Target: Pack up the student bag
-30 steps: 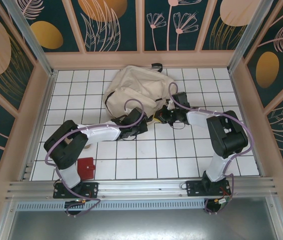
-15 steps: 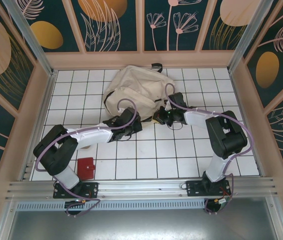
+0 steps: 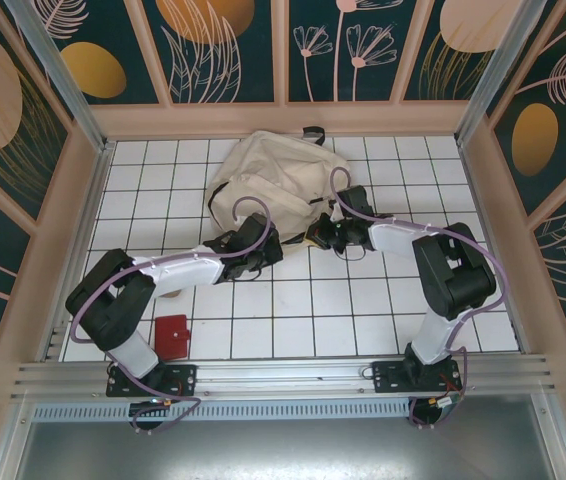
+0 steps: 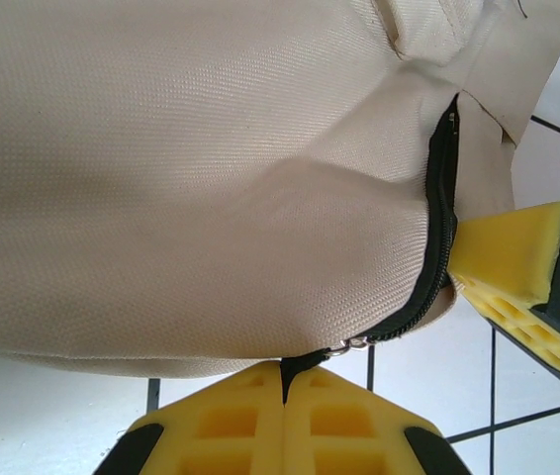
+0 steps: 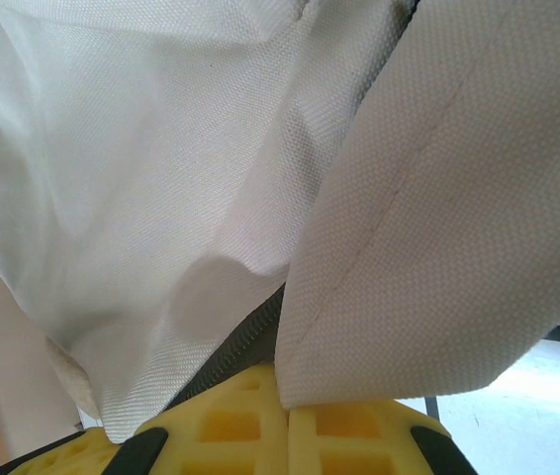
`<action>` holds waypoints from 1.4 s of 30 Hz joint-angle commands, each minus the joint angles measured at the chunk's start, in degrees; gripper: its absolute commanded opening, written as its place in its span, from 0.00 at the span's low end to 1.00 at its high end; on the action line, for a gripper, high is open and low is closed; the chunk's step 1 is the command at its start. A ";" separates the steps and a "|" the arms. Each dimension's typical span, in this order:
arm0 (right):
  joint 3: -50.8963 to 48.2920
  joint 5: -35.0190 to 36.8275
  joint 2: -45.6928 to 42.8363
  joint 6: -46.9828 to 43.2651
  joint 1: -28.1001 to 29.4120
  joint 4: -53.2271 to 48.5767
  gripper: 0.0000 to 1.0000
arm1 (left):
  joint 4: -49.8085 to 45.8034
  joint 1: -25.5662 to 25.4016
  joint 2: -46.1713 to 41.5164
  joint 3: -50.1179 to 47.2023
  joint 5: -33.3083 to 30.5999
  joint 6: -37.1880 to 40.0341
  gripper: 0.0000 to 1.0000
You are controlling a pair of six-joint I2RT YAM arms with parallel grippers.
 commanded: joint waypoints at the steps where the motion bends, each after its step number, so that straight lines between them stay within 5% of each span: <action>1: -2.45 18.79 -0.21 0.31 -6.56 -3.23 0.00 | -13.42 4.55 -2.88 -3.31 -8.97 -1.54 0.00; 11: -4.49 15.21 -0.83 1.21 -7.52 0.85 0.00 | -11.96 5.16 -4.88 -4.55 -7.66 -0.71 0.00; 16: -4.61 6.88 -2.62 -0.29 -6.22 5.18 0.00 | -0.12 5.15 -5.25 -5.11 4.63 4.30 0.00; 25: -8.57 -2.70 -12.77 -5.15 -6.10 10.63 0.00 | 1.26 4.62 -8.58 -1.54 7.63 13.33 0.34; 33: -8.95 -11.32 -11.13 -0.96 -4.81 19.77 0.00 | 7.50 0.45 -9.08 -3.22 10.15 10.70 0.57; 42: -6.93 -11.51 -10.30 -0.85 -2.92 20.03 0.00 | 7.53 -2.90 -1.74 1.54 9.83 3.84 0.63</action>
